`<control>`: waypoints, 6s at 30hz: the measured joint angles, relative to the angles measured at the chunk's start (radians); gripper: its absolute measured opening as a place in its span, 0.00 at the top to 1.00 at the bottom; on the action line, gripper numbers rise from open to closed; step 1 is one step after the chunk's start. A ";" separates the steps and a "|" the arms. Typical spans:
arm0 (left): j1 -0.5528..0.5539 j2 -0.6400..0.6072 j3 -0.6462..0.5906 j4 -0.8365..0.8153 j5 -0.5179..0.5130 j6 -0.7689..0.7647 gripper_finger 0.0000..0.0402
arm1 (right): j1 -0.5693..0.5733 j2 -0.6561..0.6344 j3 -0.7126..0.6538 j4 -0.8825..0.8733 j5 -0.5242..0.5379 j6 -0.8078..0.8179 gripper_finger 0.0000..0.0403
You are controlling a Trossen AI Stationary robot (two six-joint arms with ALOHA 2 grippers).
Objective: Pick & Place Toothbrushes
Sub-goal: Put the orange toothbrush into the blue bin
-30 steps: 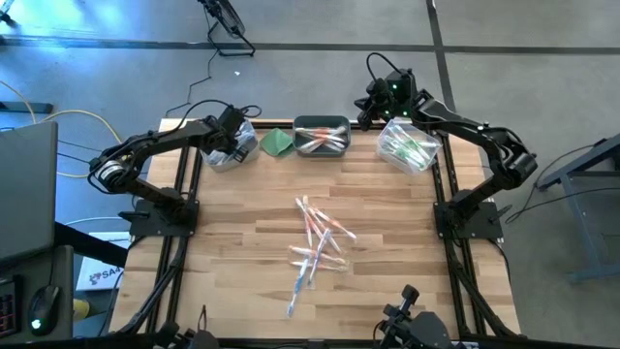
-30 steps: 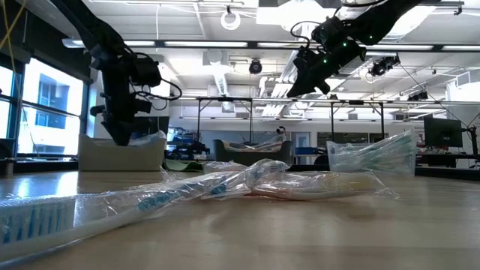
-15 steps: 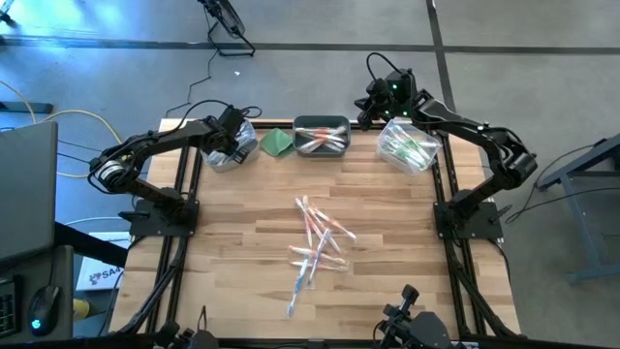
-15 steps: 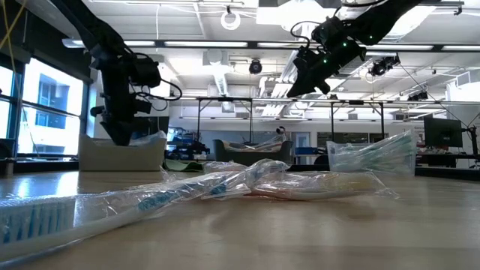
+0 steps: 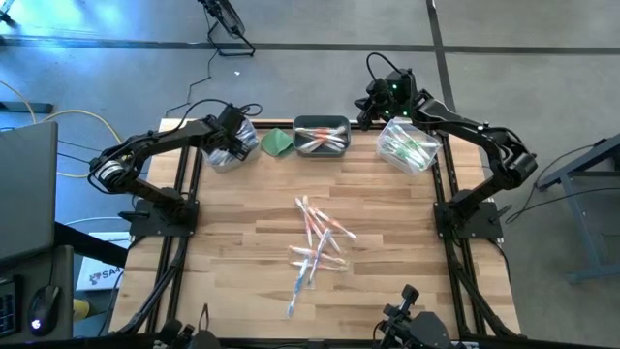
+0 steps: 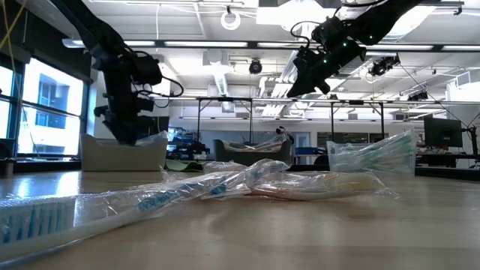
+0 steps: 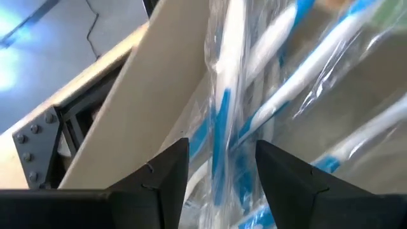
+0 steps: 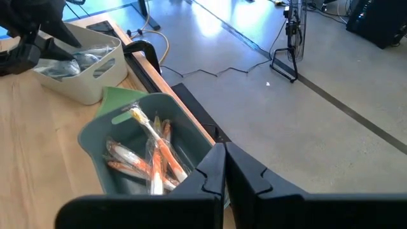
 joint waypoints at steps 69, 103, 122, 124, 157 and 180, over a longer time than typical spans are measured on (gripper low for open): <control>-0.590 -0.471 0.132 0.154 0.161 -0.299 0.55 | 0.000 0.000 0.000 0.079 -0.070 0.001 0.99; -0.727 -0.470 0.132 0.216 0.089 -0.382 0.55 | 0.111 0.000 0.000 0.079 -0.207 0.077 0.99; -0.727 -0.831 -0.106 0.103 -0.050 -0.054 0.55 | 0.182 0.000 0.000 0.087 -0.015 0.079 0.99; -0.727 -0.900 -0.171 0.139 -0.044 -0.053 0.55 | 0.185 0.000 0.000 0.088 -0.016 0.079 0.99; -0.727 -1.219 -0.356 0.251 -0.040 -0.088 0.55 | 0.465 0.000 0.000 -0.076 -0.023 0.134 0.99; -0.727 -1.219 -0.356 0.251 -0.040 -0.087 0.55 | 0.676 0.000 0.000 -0.575 0.156 0.407 0.97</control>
